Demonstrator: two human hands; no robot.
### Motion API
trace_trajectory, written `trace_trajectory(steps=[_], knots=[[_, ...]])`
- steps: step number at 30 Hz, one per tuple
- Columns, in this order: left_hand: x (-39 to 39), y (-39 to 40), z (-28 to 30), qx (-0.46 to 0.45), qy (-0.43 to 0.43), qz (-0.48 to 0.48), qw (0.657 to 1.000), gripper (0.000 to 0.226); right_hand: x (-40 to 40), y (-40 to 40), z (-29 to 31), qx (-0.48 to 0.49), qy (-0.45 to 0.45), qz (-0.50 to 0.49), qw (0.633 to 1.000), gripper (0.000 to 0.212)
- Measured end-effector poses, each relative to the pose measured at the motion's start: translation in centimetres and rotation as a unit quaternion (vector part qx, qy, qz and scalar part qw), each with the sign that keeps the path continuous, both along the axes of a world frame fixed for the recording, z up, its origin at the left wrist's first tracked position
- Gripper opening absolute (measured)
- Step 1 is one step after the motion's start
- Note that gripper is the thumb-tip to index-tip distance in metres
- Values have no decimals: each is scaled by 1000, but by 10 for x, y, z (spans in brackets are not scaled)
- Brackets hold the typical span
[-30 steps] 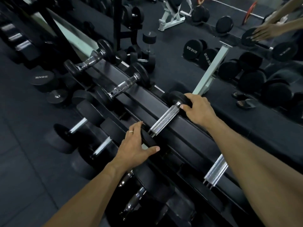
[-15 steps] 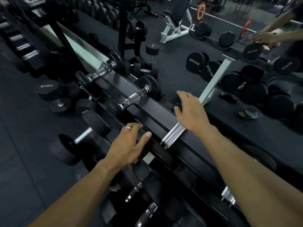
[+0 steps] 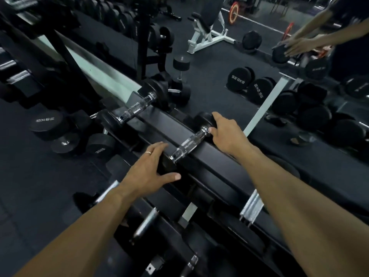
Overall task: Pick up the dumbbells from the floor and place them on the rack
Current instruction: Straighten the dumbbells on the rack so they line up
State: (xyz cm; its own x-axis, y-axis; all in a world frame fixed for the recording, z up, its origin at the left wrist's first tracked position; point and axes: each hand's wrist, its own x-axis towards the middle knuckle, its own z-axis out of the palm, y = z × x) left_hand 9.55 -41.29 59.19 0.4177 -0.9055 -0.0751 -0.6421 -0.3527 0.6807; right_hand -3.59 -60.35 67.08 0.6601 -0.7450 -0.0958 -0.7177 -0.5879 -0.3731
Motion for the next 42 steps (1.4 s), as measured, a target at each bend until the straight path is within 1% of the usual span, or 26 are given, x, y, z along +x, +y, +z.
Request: trace_trajectory(steps=[2, 8, 14, 20, 22, 24, 26, 28, 29, 30, 32, 35, 37, 38, 41, 42], knots=[[5, -1, -3, -16, 8, 5, 1000, 86, 6, -3, -1, -9, 2, 2, 1000, 43], [-14, -2, -11, -53, 22, 46, 997, 80, 17, -10, 1, 1, 1, 23, 1000, 45], [-21, -4, -11, -46, 18, 55, 997, 78, 14, -16, -4, -23, 6, 45, 999, 46], [-21, -1, -4, -17, 22, 50, 998, 81, 12, -18, -3, 11, -5, 39, 999, 40], [-20, -1, -3, -12, 25, 49, 998, 84, 13, -15, -1, 23, -4, 30, 999, 44], [-15, -2, -1, 6, 17, 34, 999, 87, 15, -14, 3, 29, 18, 20, 999, 52], [-6, -1, 3, 28, 6, 9, 1000, 90, 21, -13, 6, 11, 54, 23, 998, 52], [8, 3, 10, 30, 10, -4, 999, 90, 31, -15, 9, -43, 80, 33, 995, 48], [17, 5, 15, 21, 8, -1, 1000, 87, 37, -14, 12, -64, 79, 35, 994, 53], [28, 8, 19, 7, 0, 7, 1000, 84, 46, -12, 14, -76, 67, 32, 994, 59], [54, 12, 26, -32, -38, 29, 998, 76, 69, -6, 18, -90, 32, 31, 995, 66], [95, 17, 33, -79, -105, 58, 990, 70, 112, 10, 17, -56, 12, 39, 998, 68], [123, 19, 34, -85, -126, 67, 986, 75, 140, 19, 14, -28, 1, 37, 999, 67], [137, 19, 32, -76, -128, 71, 986, 82, 151, 22, 13, -22, -5, 32, 999, 66], [172, 12, 26, -6, -97, 73, 993, 111, 179, 21, 11, -6, -19, 0, 1000, 64], [180, 8, 25, 23, -79, 64, 995, 116, 185, 17, 10, -2, -16, -11, 1000, 60]])
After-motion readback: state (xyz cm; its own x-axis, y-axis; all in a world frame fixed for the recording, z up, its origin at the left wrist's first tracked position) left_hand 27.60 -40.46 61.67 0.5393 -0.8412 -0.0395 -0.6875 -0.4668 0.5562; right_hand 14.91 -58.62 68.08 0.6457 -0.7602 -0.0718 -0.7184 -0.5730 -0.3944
